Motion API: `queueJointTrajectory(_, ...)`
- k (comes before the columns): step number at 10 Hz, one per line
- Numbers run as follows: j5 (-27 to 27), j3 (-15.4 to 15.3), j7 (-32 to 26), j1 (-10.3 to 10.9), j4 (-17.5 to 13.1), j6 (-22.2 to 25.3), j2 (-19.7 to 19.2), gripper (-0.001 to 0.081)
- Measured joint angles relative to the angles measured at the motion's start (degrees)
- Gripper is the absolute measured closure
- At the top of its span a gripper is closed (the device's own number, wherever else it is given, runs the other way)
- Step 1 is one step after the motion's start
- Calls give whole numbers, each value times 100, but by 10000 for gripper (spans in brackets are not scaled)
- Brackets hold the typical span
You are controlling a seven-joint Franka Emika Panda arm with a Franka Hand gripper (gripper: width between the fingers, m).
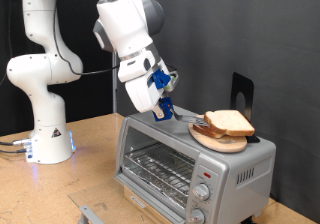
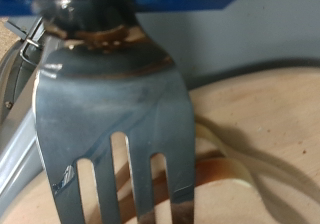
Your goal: Make a piece of toast with the oven
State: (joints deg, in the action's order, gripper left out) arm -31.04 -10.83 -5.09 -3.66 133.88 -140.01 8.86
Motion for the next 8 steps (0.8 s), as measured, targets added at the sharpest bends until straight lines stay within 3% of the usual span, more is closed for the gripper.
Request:
queueJointTrajectory(4,406,-147,648,-1,-264,-181,-273,321)
queueJointTrajectory(8,586,-200,899,-1,-558,-247,-590,321)
